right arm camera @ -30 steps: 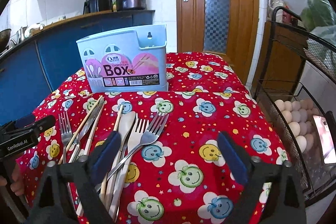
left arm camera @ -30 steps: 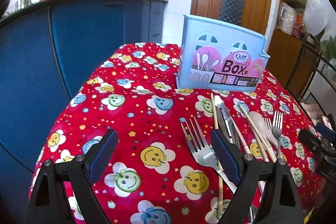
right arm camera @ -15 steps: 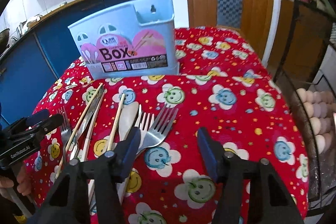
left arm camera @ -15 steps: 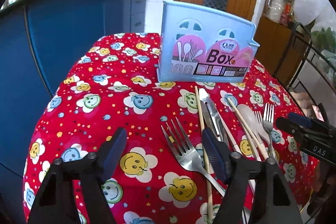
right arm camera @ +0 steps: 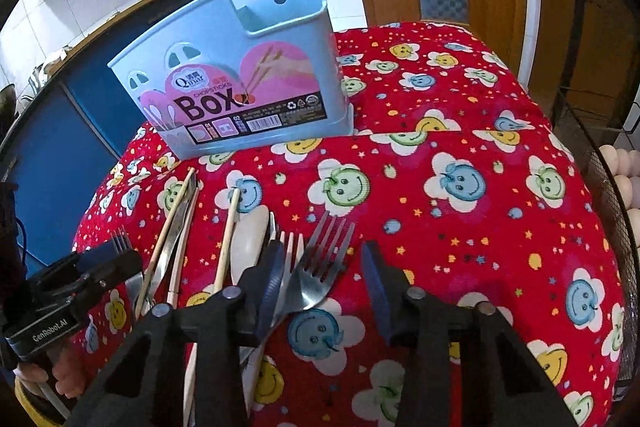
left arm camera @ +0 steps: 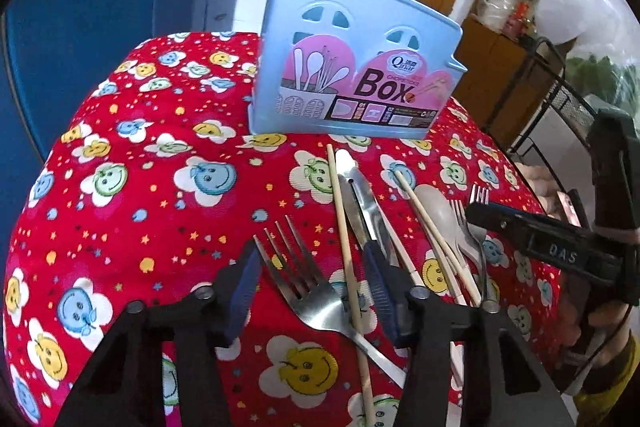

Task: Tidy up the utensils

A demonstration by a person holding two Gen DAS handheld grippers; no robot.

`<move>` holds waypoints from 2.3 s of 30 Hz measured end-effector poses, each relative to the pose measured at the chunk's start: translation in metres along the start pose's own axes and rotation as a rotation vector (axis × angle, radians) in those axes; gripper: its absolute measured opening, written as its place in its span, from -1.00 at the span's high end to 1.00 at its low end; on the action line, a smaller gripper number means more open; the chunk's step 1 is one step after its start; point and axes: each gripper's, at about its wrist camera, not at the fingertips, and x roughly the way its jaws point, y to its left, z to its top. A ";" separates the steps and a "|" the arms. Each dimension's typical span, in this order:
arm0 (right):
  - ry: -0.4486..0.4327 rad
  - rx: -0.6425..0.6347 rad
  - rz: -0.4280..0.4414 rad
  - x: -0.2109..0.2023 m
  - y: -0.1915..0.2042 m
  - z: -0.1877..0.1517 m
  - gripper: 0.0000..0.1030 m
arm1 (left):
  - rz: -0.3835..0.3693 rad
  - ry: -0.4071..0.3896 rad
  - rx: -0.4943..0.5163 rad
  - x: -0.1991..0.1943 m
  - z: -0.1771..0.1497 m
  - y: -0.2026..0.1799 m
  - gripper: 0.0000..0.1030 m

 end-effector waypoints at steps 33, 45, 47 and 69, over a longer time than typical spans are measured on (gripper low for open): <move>-0.285 -0.121 -0.022 -0.086 0.027 0.008 0.95 | 0.066 -0.162 0.016 -0.035 0.005 -0.003 0.93; -0.389 -0.184 -0.074 -0.130 0.050 0.011 0.95 | 0.124 -0.400 0.070 -0.108 0.010 -0.020 0.96; -0.404 -0.197 -0.082 -0.136 0.055 0.012 0.95 | 0.130 -0.429 0.082 -0.118 0.015 -0.023 0.96; -0.506 -0.267 -0.148 -0.164 0.070 0.082 0.95 | 0.218 -0.599 0.156 -0.160 0.097 -0.038 0.96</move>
